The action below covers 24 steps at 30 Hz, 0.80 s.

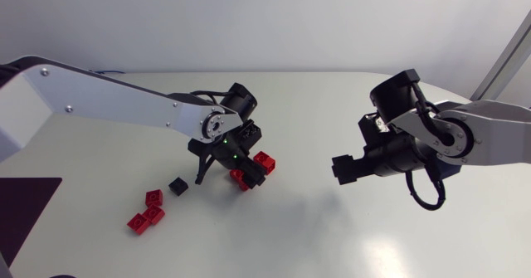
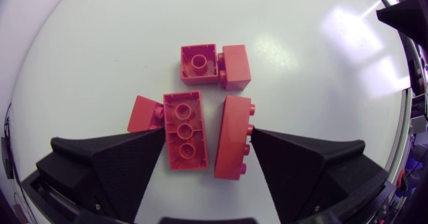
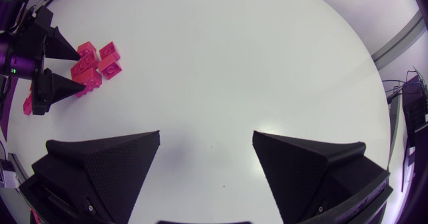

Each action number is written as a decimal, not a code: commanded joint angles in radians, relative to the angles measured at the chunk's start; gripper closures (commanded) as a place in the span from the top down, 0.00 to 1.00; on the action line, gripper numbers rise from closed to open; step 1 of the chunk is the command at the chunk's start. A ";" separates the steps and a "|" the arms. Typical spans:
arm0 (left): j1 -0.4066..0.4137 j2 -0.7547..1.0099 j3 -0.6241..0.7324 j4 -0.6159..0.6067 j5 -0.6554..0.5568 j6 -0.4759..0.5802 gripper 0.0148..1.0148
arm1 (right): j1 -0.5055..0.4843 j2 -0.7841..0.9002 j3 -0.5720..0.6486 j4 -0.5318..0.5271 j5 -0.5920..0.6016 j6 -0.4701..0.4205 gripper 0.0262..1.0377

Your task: Sort duplo bricks by size, large to the right and small to the left

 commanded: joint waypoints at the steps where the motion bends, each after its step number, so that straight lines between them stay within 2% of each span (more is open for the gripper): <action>1: -0.006 -0.017 -0.023 -0.016 -0.004 -0.002 0.85 | 0.010 0.005 0.007 -0.021 0.011 0.022 0.96; 5: -0.025 -0.002 -0.022 -0.023 -0.004 0.010 0.84 | 0.013 0.002 0.007 -0.024 0.013 0.024 0.96; 8: -0.029 0.018 -0.014 -0.031 -0.004 0.016 0.69 | 0.013 0.002 0.005 -0.024 0.013 0.025 0.96; 13: -0.034 0.044 0.001 -0.031 -0.004 0.016 0.34 | 0.014 0.002 0.007 -0.026 0.014 0.028 0.96; 18: -0.034 0.054 -0.002 -0.031 -0.004 0.019 0.32 | 0.013 -0.003 0.004 -0.032 0.014 0.030 0.96; 24: -0.083 0.020 0.005 -0.039 -0.004 0.016 0.31 | 0.011 -0.014 -0.004 -0.033 0.017 0.030 0.96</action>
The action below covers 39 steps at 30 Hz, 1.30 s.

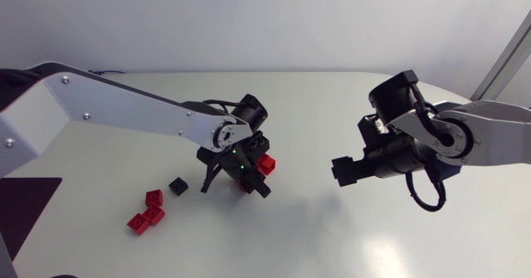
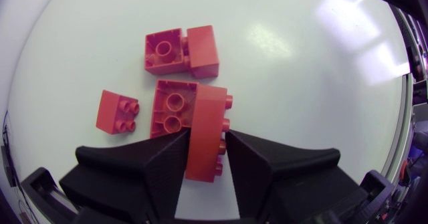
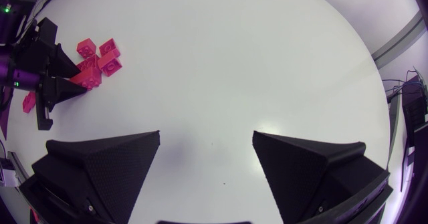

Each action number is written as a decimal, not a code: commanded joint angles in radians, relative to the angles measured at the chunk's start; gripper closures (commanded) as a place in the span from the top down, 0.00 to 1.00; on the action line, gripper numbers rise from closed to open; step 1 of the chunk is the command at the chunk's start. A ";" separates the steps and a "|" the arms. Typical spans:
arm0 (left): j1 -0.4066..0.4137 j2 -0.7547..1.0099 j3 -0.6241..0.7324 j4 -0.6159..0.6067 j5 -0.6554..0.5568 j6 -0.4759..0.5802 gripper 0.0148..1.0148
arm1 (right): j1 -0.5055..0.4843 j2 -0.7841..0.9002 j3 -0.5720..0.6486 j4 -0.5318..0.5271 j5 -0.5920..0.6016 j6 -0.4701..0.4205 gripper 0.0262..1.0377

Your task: Sort duplo bricks by size, large to the right and small to the left

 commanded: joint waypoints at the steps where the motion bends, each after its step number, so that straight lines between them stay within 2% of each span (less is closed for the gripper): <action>1: -0.036 -0.015 0.008 -0.015 -0.001 0.012 0.31 | 0.004 -0.014 -0.007 -0.018 0.013 0.024 0.96; 8: -0.116 -0.022 0.053 -0.036 0.007 0.034 0.31 | -0.007 -0.031 -0.018 -0.027 0.013 0.024 0.96; 13: -0.163 0.013 0.148 -0.041 0.053 0.040 0.31 | -0.024 -0.044 -0.025 -0.030 0.015 0.023 0.96; 19: -0.218 0.079 0.237 -0.052 0.059 0.035 0.32 | -0.107 -0.077 -0.047 -0.033 0.013 -0.004 0.96; 20: -0.221 0.093 0.248 -0.056 0.059 0.034 0.37 | -0.128 -0.085 -0.047 -0.039 0.013 -0.005 0.96; 21: -0.226 0.108 0.260 -0.064 0.059 0.035 0.48 | -0.147 -0.093 -0.045 -0.049 0.013 -0.005 0.96; 23: -0.238 0.140 0.291 -0.084 0.059 0.040 0.83 | -0.177 -0.123 -0.048 -0.062 0.005 -0.007 0.96; 24: -0.244 0.154 0.309 -0.099 0.059 0.045 0.92 | -0.188 -0.140 -0.054 -0.069 0.004 -0.010 0.96; 28: -0.257 0.196 0.380 -0.155 0.057 0.052 0.96 | -0.213 -0.183 -0.070 -0.089 -0.001 -0.013 0.96; 32: -0.246 0.174 0.393 -0.187 0.057 0.052 0.96 | -0.211 -0.192 -0.068 -0.102 -0.005 -0.013 0.96; 39: -0.149 0.013 0.344 -0.187 0.059 0.035 0.96 | -0.139 -0.159 -0.031 -0.113 -0.019 0.009 0.96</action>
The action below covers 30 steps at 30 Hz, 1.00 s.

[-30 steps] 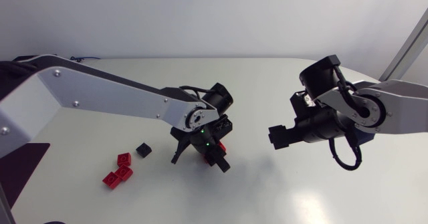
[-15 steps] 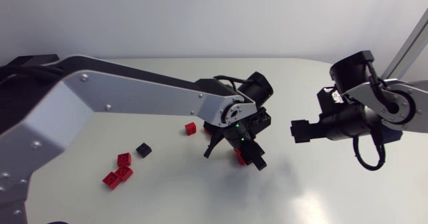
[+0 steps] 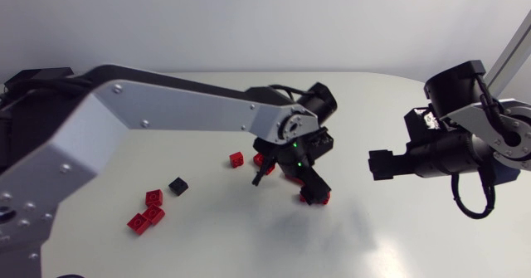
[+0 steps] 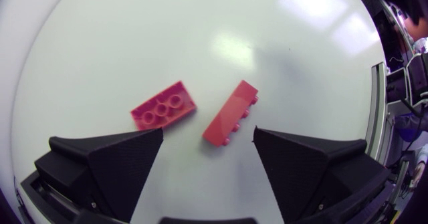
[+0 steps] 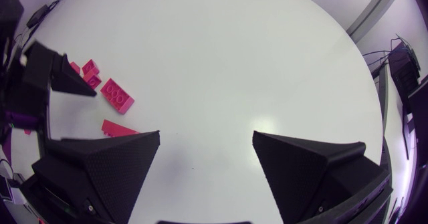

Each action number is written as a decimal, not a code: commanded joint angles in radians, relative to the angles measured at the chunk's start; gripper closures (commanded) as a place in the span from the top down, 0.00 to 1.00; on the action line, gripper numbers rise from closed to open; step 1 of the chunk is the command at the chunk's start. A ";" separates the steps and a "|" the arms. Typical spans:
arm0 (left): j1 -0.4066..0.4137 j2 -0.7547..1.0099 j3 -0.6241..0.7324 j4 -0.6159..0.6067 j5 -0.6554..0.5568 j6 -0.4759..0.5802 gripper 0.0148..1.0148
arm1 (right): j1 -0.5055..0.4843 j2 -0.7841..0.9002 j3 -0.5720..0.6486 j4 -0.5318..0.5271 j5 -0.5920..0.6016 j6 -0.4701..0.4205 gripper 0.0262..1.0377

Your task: Sort duplo bricks by size, large to the right and small to the left

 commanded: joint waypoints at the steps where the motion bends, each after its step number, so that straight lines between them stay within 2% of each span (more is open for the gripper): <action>1: 0.058 -0.128 -0.032 -0.006 0.005 0.000 0.96 | 0.043 0.037 0.016 -0.017 -0.003 0.018 0.96; 8: 0.225 -0.345 -0.237 0.019 0.005 -0.001 0.96 | 0.195 0.163 0.098 -0.021 -0.001 0.024 0.96; 14: 0.369 -0.472 -0.412 0.051 0.007 0.017 0.96 | 0.276 0.343 0.256 -0.044 -0.069 0.002 0.96; 17: 0.452 -0.533 -0.491 0.063 0.013 0.040 0.96 | 0.290 0.465 0.361 -0.064 -0.144 -0.045 0.96; 22: 0.609 -0.645 -0.619 0.080 0.079 0.078 0.96 | 0.292 0.623 0.476 -0.078 -0.152 -0.157 0.96; 26: 0.612 -0.638 -0.673 0.117 0.084 0.075 0.96 | 0.281 0.703 0.507 -0.089 -0.155 -0.205 0.96; 30: 0.561 -0.544 -0.613 0.144 0.084 0.066 0.96 | 0.276 0.768 0.519 -0.078 -0.172 -0.225 0.96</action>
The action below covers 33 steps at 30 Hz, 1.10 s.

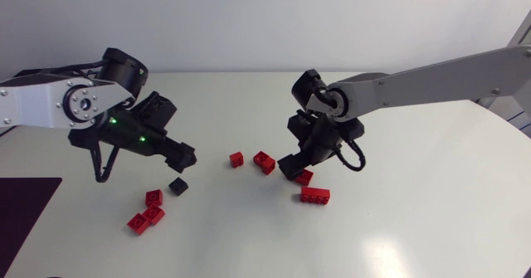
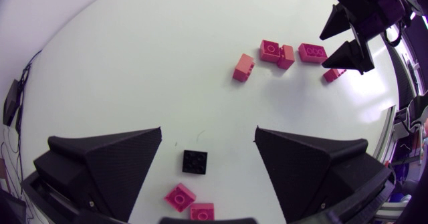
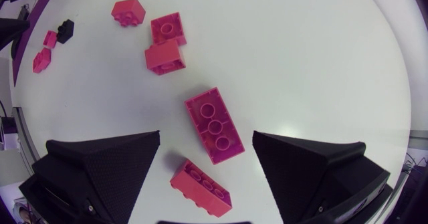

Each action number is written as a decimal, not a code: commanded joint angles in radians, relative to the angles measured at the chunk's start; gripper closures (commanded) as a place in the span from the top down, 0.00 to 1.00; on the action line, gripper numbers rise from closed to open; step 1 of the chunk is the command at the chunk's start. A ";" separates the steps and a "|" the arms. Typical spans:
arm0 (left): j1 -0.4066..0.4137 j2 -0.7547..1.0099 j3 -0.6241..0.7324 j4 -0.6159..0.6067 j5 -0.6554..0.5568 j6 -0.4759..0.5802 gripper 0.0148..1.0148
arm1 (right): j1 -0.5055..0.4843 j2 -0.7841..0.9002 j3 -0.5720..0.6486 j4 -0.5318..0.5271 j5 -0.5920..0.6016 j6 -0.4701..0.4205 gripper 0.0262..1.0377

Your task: Sort duplo bricks by size, large to the right and small to the left

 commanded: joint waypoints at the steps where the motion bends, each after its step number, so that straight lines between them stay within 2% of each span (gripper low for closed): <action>1: -0.035 0.088 0.053 0.013 0.012 0.006 0.96 | -0.010 0.057 0.024 -0.009 -0.009 -0.031 0.96; 6: -0.106 0.252 0.200 0.013 0.012 -0.019 0.96 | -0.028 0.096 0.029 0.002 -0.006 -0.036 0.93; 9: -0.163 0.377 0.316 0.005 0.007 -0.031 0.96 | -0.040 0.082 -0.009 0.034 -0.001 -0.036 0.82; 14: -0.227 0.552 0.493 -0.058 -0.016 -0.033 0.96 | -0.046 0.070 -0.051 0.048 0.006 -0.033 0.52; 17: -0.238 0.609 0.537 -0.111 -0.022 -0.036 0.94 | -0.046 0.044 -0.071 0.046 0.006 -0.023 0.44; 22: -0.236 0.626 0.531 -0.122 -0.024 -0.033 0.92 | -0.072 0.007 -0.114 0.045 0.006 0.026 0.39; 27: -0.224 0.621 0.516 -0.128 -0.025 -0.030 0.81 | -0.128 -0.059 -0.161 0.052 0.006 0.026 0.38; 28: -0.224 0.620 0.510 -0.125 -0.025 -0.030 0.72 | -0.149 -0.076 -0.169 0.051 0.006 0.024 0.38; 31: -0.216 0.620 0.494 -0.090 -0.027 -0.042 0.31 | -0.221 -0.121 -0.187 0.042 0.006 0.020 0.38; 33: -0.216 0.620 0.487 -0.081 -0.027 -0.044 0.30 | -0.267 -0.151 -0.206 0.036 0.008 0.013 0.38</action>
